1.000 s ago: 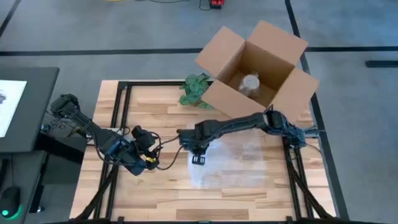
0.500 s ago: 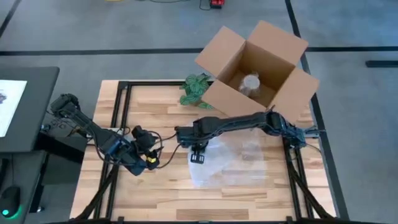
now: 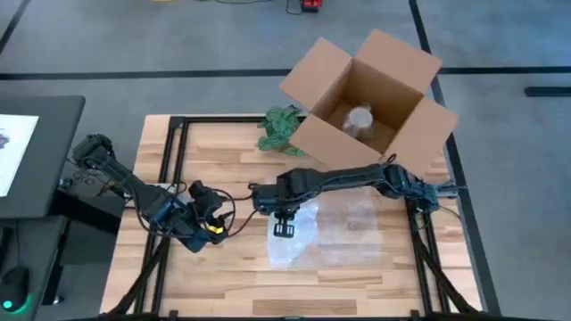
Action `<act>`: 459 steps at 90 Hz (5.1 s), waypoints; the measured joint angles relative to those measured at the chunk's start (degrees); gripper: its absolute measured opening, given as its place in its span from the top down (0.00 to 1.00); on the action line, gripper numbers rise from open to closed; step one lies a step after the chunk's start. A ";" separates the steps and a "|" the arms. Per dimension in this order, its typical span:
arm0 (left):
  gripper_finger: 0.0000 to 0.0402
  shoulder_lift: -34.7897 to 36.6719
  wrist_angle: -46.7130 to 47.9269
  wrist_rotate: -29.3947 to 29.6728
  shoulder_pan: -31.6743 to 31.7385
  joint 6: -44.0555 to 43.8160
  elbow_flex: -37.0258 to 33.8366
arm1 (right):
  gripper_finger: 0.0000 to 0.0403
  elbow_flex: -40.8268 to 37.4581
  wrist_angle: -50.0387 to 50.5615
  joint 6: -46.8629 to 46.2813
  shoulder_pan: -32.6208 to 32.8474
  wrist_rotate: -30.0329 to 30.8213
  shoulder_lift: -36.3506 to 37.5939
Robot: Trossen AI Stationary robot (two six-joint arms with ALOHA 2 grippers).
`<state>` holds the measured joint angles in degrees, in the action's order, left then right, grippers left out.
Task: Wrap mug
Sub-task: Wrap the blue mug
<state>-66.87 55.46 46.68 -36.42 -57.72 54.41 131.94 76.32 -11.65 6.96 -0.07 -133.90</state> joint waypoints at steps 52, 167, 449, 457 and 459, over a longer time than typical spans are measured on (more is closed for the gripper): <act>0.47 0.00 0.11 -0.09 0.00 0.08 -0.04 | 0.97 -0.01 -2.08 4.83 -1.51 -1.52 -8.49; 0.47 -7.95 -7.61 -2.83 0.11 8.65 -0.07 | 0.99 -0.02 0.73 -0.24 -2.12 -0.22 -5.53; 0.47 -7.85 -6.77 -1.55 0.12 7.04 -0.09 | 1.00 1.15 10.63 5.71 14.31 2.02 9.25; 0.47 -7.85 -7.69 1.46 0.12 6.00 -0.09 | 1.00 -3.93 10.04 5.70 17.49 1.57 9.23; 0.47 -7.85 -8.14 2.02 0.13 5.98 -0.09 | 1.00 -5.55 10.10 4.98 18.13 1.49 9.23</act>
<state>-74.72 47.32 48.69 -36.29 -51.74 54.33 126.39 86.42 -6.67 25.10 1.42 -124.66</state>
